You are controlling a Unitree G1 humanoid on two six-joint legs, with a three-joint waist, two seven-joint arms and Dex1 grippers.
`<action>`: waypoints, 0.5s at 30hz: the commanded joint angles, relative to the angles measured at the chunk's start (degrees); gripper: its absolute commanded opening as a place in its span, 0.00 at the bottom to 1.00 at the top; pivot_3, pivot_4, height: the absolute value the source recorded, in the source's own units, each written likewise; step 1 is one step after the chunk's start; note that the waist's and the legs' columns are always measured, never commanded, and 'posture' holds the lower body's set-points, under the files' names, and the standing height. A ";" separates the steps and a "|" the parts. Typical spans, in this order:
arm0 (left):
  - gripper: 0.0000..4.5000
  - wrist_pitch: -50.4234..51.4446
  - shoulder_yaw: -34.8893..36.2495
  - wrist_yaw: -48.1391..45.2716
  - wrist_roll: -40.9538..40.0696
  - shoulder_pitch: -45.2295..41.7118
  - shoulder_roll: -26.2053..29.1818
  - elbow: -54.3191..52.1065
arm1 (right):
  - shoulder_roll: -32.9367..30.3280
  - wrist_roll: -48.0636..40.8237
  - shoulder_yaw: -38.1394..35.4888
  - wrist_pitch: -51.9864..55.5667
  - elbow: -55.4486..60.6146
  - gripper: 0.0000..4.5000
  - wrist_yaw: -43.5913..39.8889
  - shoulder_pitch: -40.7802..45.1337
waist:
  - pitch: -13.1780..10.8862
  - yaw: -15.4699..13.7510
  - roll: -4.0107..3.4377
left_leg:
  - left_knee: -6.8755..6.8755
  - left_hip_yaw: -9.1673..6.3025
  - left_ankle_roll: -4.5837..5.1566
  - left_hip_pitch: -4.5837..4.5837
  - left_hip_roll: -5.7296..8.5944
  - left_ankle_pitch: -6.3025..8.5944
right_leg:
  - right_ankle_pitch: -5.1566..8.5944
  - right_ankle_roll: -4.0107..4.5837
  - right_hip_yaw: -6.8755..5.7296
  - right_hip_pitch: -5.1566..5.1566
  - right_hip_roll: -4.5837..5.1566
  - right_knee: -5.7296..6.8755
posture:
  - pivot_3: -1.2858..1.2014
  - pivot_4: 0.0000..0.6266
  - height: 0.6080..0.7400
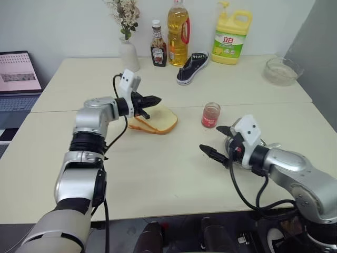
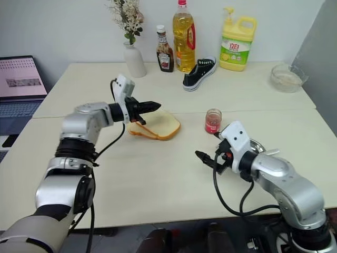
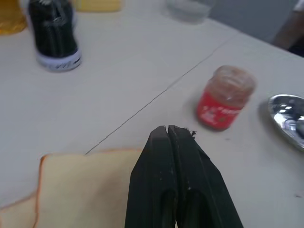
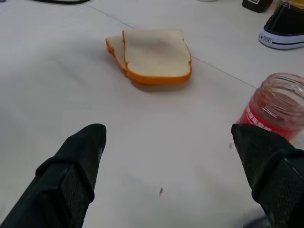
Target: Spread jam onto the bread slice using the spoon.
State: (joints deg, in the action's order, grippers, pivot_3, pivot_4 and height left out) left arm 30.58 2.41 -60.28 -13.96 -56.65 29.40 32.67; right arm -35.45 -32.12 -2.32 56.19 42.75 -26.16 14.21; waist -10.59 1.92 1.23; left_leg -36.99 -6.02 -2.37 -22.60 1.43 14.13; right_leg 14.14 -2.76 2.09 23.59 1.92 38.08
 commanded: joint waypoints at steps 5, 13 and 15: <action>0.13 -9.95 0.37 8.29 4.69 -0.76 0.80 9.20 | 0.60 -1.45 -1.39 0.29 1.67 1.00 1.26 0.77 | 0.00 -0.05 0.00 | -0.02 0.02 0.00 0.13 0.03 0.00 | 0.00 0.00 0.02 -0.11 -0.08 0.00 | 0.52 0.24 1.00; 0.68 -13.31 3.98 14.42 3.62 0.29 -1.22 20.07 | 3.23 -0.83 0.91 0.15 1.25 1.00 3.42 1.46 | 0.00 -0.10 0.00 | -0.02 -0.01 0.00 0.04 0.03 0.00 | 0.00 0.00 0.01 -0.06 -0.07 -0.02 | 0.52 0.24 1.00; 0.82 -13.60 3.69 14.79 4.12 0.65 -1.23 21.05 | 3.61 -0.58 1.53 0.00 0.95 1.00 3.77 1.87 | 0.00 -0.12 0.00 | -0.03 -0.01 0.00 0.03 0.02 0.00 | 0.00 0.00 0.00 -0.06 -0.04 -0.01 | 0.52 0.24 1.00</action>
State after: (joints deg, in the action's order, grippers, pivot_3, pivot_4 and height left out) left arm 18.21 5.35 -45.65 -9.74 -55.80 27.85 54.13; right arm -32.30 -32.73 -0.71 56.81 42.62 -22.97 15.07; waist -10.59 1.80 1.23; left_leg -37.01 -6.03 -2.37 -22.57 1.46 14.13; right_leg 14.14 -2.76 2.10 23.53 1.89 38.07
